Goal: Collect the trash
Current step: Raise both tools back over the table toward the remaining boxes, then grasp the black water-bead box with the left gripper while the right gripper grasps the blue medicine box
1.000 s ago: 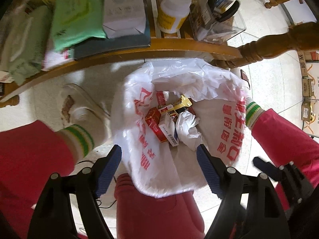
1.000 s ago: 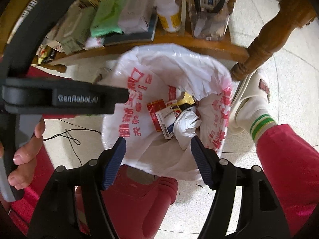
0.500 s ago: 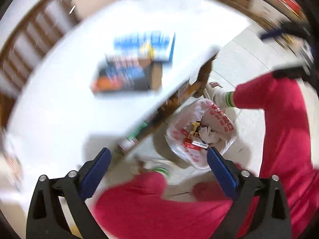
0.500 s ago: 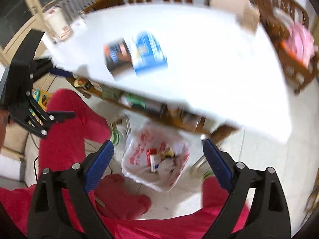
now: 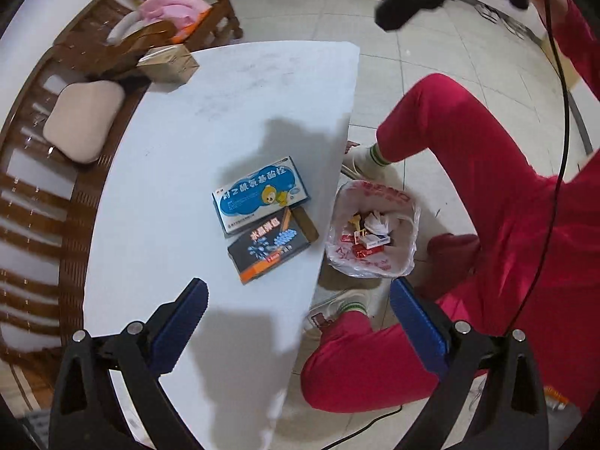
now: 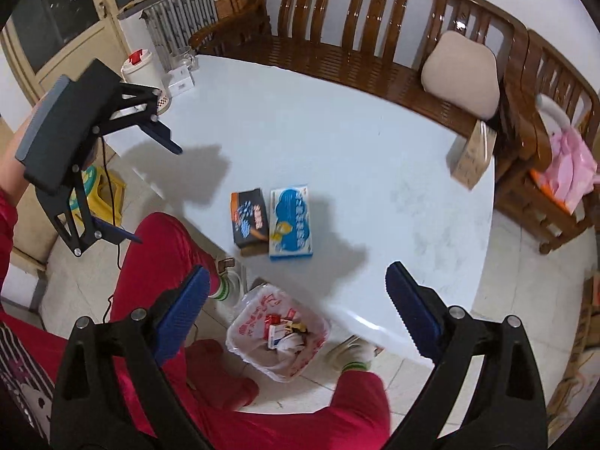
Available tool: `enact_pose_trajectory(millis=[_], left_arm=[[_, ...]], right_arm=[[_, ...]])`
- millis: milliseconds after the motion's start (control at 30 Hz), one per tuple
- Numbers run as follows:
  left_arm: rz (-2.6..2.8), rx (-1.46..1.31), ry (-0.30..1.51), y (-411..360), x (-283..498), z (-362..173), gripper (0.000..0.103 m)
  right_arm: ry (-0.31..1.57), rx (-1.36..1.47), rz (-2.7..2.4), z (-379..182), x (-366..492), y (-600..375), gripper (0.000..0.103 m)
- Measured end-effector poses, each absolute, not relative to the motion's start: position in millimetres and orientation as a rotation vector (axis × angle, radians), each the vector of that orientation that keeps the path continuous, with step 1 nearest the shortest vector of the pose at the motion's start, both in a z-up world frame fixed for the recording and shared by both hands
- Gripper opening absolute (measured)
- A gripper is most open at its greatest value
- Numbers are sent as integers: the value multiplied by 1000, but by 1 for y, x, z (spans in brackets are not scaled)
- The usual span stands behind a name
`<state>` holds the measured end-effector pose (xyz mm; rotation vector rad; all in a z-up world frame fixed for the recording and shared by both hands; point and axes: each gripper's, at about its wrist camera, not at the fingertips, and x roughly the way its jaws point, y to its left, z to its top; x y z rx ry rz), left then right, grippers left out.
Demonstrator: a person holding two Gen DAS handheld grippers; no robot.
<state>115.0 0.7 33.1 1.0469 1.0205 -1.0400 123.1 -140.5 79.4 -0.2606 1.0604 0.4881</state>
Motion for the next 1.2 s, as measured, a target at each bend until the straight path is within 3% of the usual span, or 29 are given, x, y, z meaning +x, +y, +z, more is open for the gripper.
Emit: enact_pose_trajectory(millis=[233, 633, 1200], left_arm=[[-1095, 1140, 1067, -7, 138, 0, 95], [-1199, 1154, 1179, -17, 168, -60, 95], [-1276, 1172, 1200, -27, 182, -94, 95]], right_arm=[[1123, -305, 520, 63, 158, -126, 92], [1304, -328, 569, -15, 188, -104, 92], [1416, -358, 574, -71, 202, -85, 92]])
